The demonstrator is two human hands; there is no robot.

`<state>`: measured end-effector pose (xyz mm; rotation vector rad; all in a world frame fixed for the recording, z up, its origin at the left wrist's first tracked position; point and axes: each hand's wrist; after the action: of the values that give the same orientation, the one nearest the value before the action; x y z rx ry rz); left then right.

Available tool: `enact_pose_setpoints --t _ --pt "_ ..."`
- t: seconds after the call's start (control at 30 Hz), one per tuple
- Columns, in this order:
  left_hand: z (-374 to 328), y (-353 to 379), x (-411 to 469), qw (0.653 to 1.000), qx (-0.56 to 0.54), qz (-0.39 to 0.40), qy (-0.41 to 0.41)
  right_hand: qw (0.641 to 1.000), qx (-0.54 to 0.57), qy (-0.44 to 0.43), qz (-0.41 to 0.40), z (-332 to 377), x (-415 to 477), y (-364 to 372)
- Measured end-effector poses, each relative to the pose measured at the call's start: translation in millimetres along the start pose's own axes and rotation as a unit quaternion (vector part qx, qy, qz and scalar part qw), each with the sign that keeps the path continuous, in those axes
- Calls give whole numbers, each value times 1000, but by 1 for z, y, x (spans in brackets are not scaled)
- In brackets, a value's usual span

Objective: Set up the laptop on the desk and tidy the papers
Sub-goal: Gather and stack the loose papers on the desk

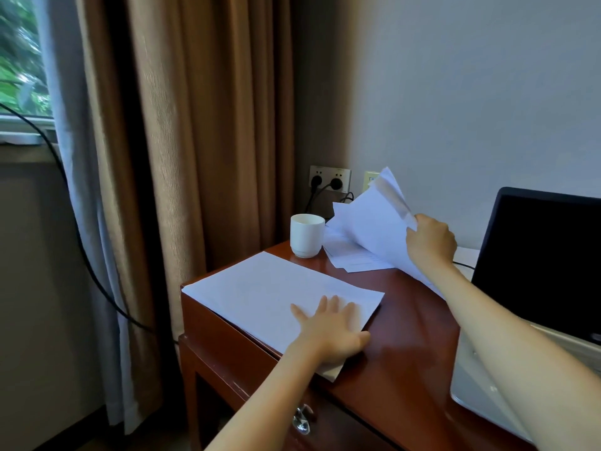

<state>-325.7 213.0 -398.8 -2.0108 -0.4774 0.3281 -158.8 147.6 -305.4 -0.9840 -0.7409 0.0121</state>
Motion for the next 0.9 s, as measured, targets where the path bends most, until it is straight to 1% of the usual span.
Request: enact_pose_setpoints --t 0.2,0.27,0.33,0.37,0.4,0.43,0.5,0.53,0.57,0.6,0.67,0.7,0.73,0.77,0.8,0.83,0.9 --pt "0 -3 -1 1000 -16 12 -4 998 44 1 -47 6 7 -26" --pt "-1 -6 -2 998 -67 -2 -8 997 57 -5 -60 9 5 -36" --pt "2 -11 -4 985 -168 -28 -11 996 50 -31 -64 12 -2 -41" --pt "4 -13 -4 970 -240 -34 -11 996 38 -51 -59 13 -8 -41" --pt "8 -16 -5 942 -333 -37 -11 995 20 -77 -52 14 -15 -40" --pt "12 -19 -6 898 -437 -37 -19 994 -3 -104 -42 14 -24 -38" --pt "19 -24 -8 783 -618 -47 -45 987 -60 -150 -22 13 -44 -32" --pt "23 -27 -8 735 -673 -63 -58 982 -86 -170 -15 11 -53 -28" --pt "26 -30 -9 699 -708 -77 -70 977 -105 -185 -6 9 -63 -22" --pt "28 -33 -10 669 -735 -84 -79 973 -112 -204 -7 8 -72 -18" --pt "32 -37 -13 621 -772 -96 -95 958 -103 -268 -9 4 -90 -11" --pt "33 -38 -14 601 -787 -98 -101 948 -91 -305 -9 1 -97 -8" --pt "34 -38 -15 589 -796 -98 -100 936 -89 -340 3 0 -102 -6" --pt "34 -38 -16 594 -793 -95 -97 924 -91 -371 16 -2 -106 -3" --pt "34 -39 -19 606 -785 -93 -95 915 -89 -391 48 -2 -111 -3" --pt "34 -40 -19 617 -776 -93 -96 910 -81 -399 83 -1 -116 -3" --pt "35 -42 -20 631 -765 -83 -96 900 -78 -414 111 -1 -122 -3"
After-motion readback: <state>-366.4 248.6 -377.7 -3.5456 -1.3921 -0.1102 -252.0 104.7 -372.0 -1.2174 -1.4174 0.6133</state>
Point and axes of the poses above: each hand's wrist, its own x-axis towards the middle knuckle, its own y-axis out of the palm, z = x × y, and after that the axes turned 9 degrees about -x, right-handed
